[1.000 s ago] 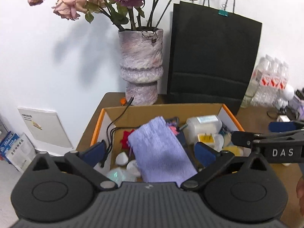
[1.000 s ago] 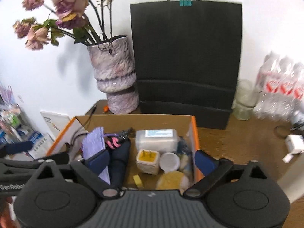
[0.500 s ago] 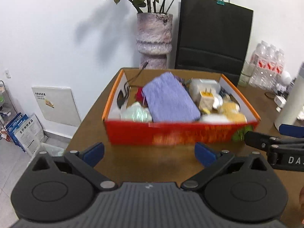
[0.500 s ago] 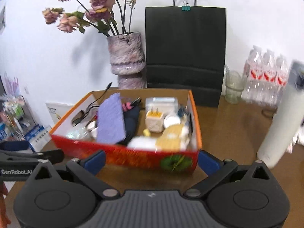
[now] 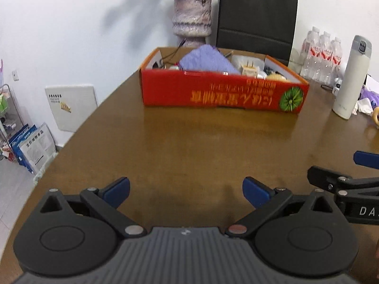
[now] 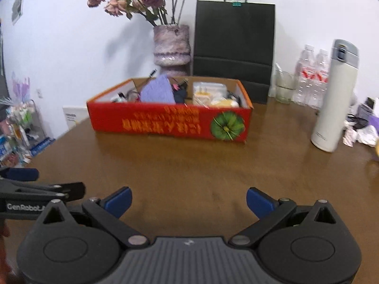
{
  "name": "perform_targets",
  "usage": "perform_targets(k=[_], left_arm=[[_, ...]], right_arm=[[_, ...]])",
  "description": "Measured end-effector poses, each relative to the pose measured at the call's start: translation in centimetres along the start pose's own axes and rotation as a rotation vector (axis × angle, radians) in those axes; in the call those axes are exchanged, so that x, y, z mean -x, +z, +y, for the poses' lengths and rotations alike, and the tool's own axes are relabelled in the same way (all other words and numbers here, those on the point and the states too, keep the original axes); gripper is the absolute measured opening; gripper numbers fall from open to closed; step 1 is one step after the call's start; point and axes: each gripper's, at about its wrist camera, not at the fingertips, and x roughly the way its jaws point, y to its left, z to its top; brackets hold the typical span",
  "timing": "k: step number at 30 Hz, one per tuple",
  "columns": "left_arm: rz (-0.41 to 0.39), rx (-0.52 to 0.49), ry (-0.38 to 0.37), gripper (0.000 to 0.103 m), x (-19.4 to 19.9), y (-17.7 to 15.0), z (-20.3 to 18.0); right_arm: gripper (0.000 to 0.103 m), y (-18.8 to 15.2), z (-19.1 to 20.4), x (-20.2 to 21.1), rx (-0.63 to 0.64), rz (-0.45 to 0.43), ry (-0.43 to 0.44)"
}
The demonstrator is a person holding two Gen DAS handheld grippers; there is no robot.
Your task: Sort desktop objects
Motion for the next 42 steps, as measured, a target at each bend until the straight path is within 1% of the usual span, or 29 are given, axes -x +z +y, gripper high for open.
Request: perform_targets(k=[6, 10, 13, 15, 19, 28, 32, 34, 42], left_arm=[[0.029, 0.012, -0.008, 0.103, -0.4, -1.4, 0.1], [0.029, -0.006, -0.009, 0.103, -0.6, -1.8, 0.0], [0.028, -0.006, -0.011, 0.103, -0.8, -1.8, 0.2], [0.024, -0.012, -0.003, 0.103, -0.9, -1.7, 0.1], [0.02, -0.027, 0.017, 0.103, -1.3, -1.6, -0.2], [0.016, -0.021, 0.016, 0.103, -1.1, -1.8, -0.1], [-0.009, -0.002, -0.01, 0.103, -1.2, -1.9, 0.4], [-0.008, -0.032, 0.002, 0.103, -1.4, -2.0, 0.2], [-0.008, -0.035, 0.004, 0.103, -1.3, -2.0, 0.1]], right_arm=[[0.103, -2.0, -0.8, -0.4, -0.047, 0.048, 0.014], [0.103, -2.3, -0.5, -1.2, -0.035, 0.07, 0.02], [0.103, -2.2, -0.2, -2.0, -0.029, 0.082, 0.005], [0.103, -2.2, 0.1, -2.3, -0.018, 0.072, -0.012], [0.103, -2.0, 0.2, -2.7, -0.015, 0.075, -0.002], [0.103, -1.9, 0.1, -2.7, -0.016, 0.076, 0.001], [0.103, -1.9, 0.3, -2.7, -0.011, 0.076, 0.007], [0.103, -1.9, 0.3, -2.6, -0.008, 0.076, 0.013], [0.103, -1.9, 0.2, -2.6, -0.009, 0.076, 0.015]])
